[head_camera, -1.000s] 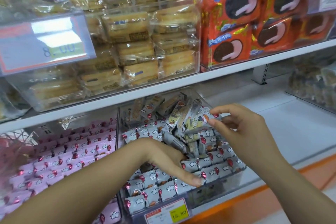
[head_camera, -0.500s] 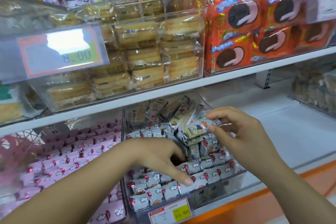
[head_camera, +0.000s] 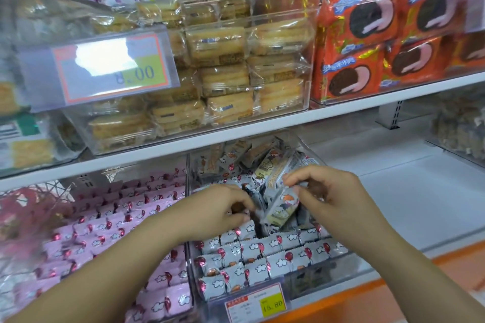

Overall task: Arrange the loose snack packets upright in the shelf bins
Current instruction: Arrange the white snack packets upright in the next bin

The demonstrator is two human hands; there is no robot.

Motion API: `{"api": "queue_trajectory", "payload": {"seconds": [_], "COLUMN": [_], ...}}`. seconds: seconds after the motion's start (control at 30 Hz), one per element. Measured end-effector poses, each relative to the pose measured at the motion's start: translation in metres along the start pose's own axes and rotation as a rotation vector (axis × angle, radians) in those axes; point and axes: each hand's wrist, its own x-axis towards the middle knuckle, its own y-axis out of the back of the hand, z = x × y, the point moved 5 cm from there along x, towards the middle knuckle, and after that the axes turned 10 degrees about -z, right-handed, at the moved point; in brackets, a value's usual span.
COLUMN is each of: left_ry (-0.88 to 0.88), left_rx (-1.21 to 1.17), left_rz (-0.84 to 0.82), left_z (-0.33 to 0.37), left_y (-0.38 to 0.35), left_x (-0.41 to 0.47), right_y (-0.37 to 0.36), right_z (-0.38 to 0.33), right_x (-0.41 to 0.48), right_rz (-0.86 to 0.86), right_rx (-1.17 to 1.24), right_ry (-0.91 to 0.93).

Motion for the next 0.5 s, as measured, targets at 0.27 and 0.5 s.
{"api": "queue_trajectory", "payload": {"seconds": [0.27,0.5], "left_ry": [0.089,0.184], "left_rx": [0.044,0.143], "left_rz": [0.002,-0.043], "left_z": [0.002,-0.005], "left_y": [0.007,0.003], "left_x": [0.027,0.033], "right_y": [0.018,0.02], "right_z": [0.003,0.005], "right_x": [-0.002,-0.005], "right_rz": [0.159,0.137], "right_rx": [0.044,-0.027], "right_ry": [-0.032,-0.021]}}
